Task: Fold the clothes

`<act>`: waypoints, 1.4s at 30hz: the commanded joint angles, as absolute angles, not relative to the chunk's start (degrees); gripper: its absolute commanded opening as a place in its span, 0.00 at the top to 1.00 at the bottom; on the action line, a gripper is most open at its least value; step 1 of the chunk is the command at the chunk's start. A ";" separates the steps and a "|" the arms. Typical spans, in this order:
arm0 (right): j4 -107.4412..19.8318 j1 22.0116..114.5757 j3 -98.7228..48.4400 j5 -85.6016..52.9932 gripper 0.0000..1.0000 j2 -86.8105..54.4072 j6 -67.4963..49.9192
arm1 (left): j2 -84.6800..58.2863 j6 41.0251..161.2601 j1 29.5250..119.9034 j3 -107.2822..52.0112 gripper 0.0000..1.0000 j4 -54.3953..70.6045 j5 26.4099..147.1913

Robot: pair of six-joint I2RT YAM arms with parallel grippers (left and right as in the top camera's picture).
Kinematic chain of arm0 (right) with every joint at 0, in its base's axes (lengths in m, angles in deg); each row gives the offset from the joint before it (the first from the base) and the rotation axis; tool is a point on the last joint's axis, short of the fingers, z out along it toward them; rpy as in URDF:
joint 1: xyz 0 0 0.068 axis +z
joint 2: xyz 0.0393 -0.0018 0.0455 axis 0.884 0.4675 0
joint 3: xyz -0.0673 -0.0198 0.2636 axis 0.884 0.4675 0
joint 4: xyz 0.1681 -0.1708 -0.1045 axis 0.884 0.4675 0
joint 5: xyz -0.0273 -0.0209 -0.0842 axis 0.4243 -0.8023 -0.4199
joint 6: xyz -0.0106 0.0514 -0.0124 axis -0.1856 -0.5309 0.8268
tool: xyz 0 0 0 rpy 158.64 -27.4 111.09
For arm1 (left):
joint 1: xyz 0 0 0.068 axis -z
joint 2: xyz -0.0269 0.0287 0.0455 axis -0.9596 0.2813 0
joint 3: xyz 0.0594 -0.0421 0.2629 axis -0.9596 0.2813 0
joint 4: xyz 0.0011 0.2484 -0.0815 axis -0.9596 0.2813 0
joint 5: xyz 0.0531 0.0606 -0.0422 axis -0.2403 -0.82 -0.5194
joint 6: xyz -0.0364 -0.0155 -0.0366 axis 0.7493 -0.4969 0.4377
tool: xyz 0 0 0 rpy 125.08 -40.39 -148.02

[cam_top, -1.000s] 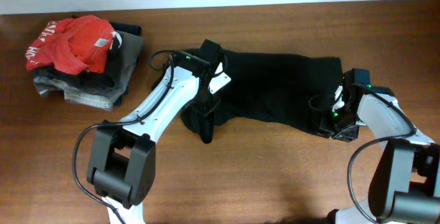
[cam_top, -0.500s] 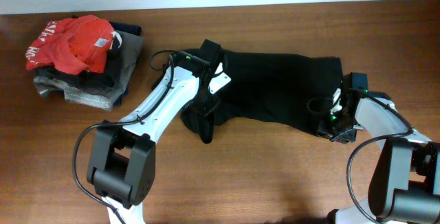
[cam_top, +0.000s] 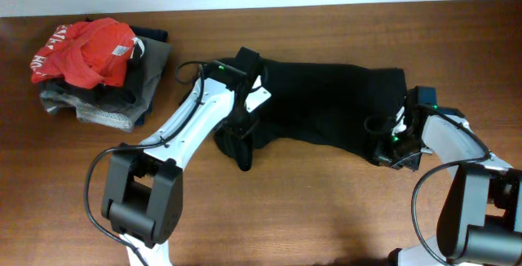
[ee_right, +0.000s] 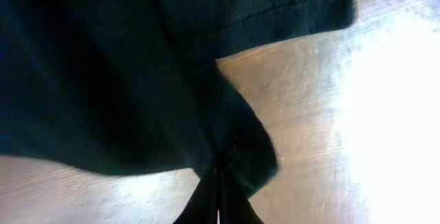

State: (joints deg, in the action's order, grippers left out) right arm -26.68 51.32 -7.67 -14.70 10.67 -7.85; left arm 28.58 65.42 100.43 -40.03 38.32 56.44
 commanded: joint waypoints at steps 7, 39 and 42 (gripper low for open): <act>-13.00 47.50 -18.33 -12.99 0.96 1.29 -11.04 | 17.02 68.08 95.60 -43.72 1.00 41.05 56.42; -11.27 28.72 -21.35 -13.36 0.96 -5.52 -2.65 | 16.01 68.00 95.29 -43.46 1.00 35.59 48.84; -12.95 28.72 -21.35 -12.95 0.96 -4.48 -2.65 | 18.44 67.56 95.29 -43.46 1.00 31.90 48.86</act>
State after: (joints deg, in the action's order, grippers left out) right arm -11.84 29.20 -20.15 -12.01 -4.96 -3.24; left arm 15.97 67.52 95.45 -43.02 33.91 50.52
